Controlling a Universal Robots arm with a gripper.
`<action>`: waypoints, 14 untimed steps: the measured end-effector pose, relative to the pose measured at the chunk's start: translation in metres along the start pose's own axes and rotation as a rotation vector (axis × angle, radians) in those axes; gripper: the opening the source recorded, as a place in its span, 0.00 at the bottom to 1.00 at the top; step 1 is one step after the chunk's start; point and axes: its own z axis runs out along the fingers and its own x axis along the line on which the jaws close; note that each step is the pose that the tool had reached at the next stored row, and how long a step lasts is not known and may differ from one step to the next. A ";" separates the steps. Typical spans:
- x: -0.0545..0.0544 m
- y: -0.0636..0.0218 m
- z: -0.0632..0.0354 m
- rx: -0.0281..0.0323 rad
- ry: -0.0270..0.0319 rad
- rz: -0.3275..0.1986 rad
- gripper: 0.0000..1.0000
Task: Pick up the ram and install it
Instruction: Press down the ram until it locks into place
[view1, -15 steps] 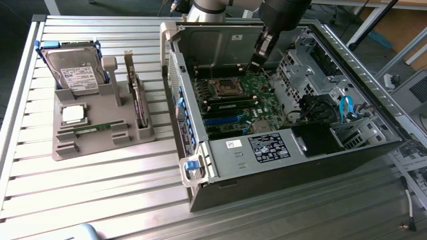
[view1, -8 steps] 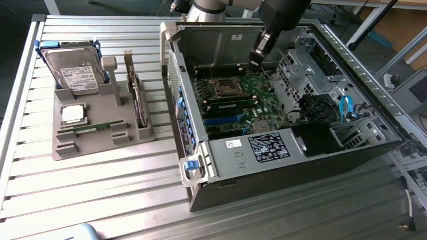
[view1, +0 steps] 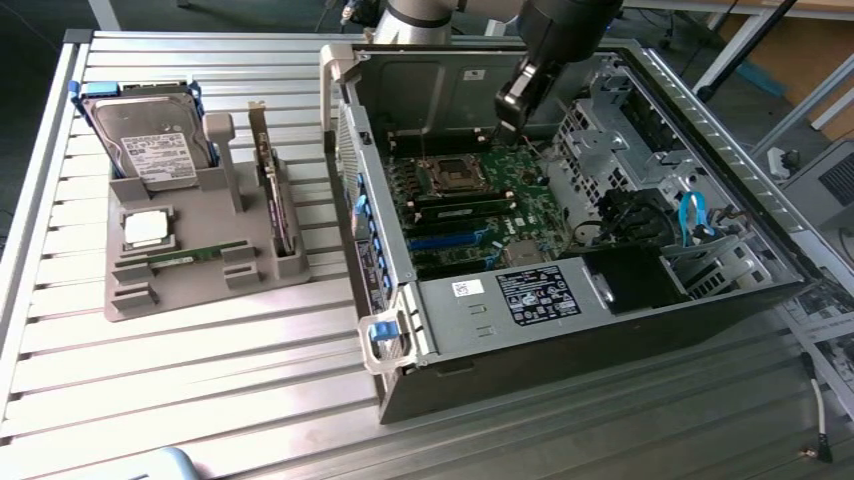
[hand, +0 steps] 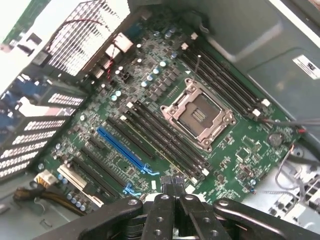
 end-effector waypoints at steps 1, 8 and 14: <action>0.000 0.0000 0.0000 0.0001 -0.0001 0.013 0.10; 0.000 0.0000 0.0000 0.0013 -0.0006 0.122 0.10; 0.000 0.0000 0.0000 0.0022 -0.0011 0.211 0.10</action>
